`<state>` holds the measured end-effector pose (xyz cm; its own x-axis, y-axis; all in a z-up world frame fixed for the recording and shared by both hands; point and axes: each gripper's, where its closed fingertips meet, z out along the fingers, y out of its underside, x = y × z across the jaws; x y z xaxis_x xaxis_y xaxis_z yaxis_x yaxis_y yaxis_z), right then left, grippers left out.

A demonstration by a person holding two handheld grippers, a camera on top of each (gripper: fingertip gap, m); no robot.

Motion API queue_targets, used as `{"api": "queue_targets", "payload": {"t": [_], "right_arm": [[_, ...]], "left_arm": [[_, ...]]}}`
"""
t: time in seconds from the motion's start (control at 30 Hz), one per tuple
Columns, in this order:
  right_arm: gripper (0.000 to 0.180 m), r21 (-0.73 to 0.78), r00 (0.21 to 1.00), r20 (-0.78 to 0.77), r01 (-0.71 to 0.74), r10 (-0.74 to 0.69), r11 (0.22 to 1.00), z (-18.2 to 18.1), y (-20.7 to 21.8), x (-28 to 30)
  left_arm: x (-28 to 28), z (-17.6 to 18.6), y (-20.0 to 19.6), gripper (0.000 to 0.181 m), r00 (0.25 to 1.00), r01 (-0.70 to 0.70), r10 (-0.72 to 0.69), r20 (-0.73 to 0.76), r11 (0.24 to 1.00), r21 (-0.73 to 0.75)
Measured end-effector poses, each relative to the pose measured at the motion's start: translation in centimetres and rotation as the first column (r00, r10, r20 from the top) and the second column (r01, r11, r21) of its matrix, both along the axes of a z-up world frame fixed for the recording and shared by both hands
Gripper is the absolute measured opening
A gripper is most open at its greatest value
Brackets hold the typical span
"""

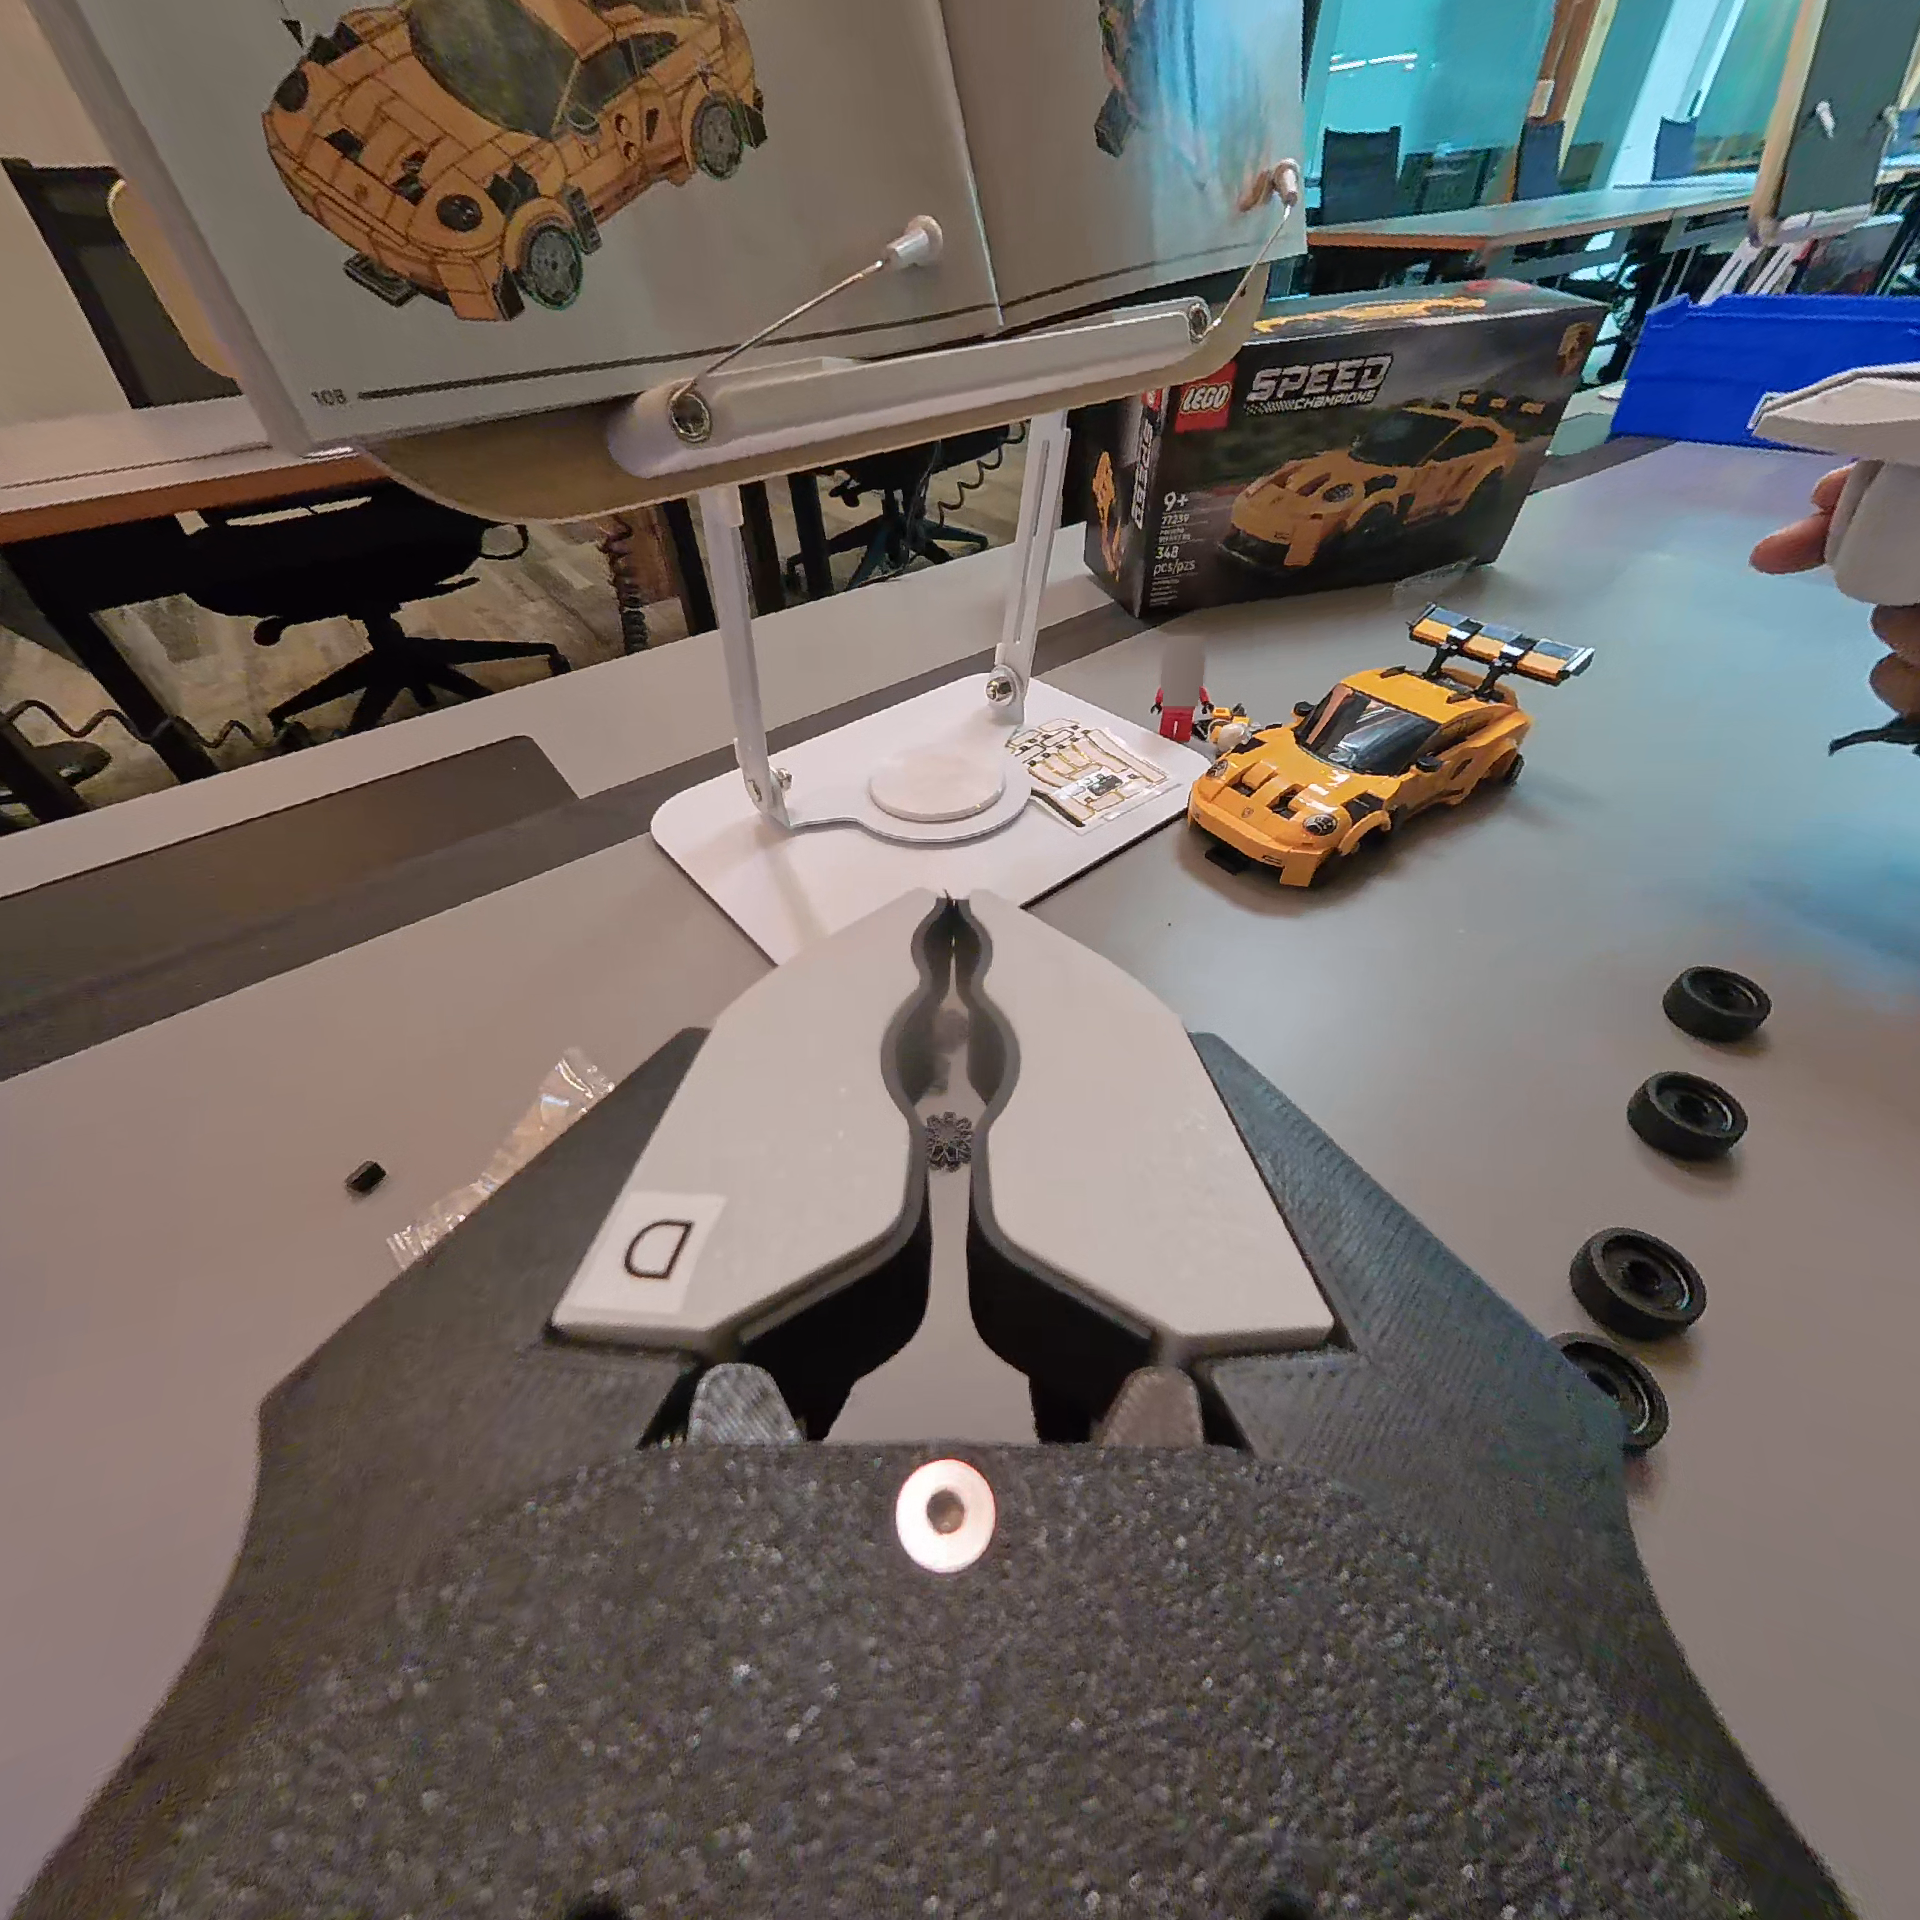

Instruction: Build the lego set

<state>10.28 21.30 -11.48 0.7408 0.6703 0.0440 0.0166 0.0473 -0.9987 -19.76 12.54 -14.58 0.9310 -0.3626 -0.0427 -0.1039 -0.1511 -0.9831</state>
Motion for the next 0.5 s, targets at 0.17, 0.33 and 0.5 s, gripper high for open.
{"api": "queue_targets", "payload": {"t": [0.17,0.33,0.5], "right_arm": [[0.0,0.024,1.0,0.009,0.004,-0.004,1.0,0.45,-0.26,0.15],[0.0,0.014,1.0,0.011,0.006,-0.007,1.0,0.22,-0.07,0.26],[0.0,-0.011,1.0,-0.007,-0.004,0.004,1.0,-0.06,0.13,0.06]], "left_arm": [[0.07,0.05,0.09,0.0,1.0,0.001,-0.001,-0.025,1.0,0.018],[0.21,-0.42,0.3,0.0,0.999,0.005,-0.004,-0.045,1.0,0.008],[-0.3,-0.39,0.42,0.003,0.999,-0.012,0.012,-0.041,1.0,0.008]]}}
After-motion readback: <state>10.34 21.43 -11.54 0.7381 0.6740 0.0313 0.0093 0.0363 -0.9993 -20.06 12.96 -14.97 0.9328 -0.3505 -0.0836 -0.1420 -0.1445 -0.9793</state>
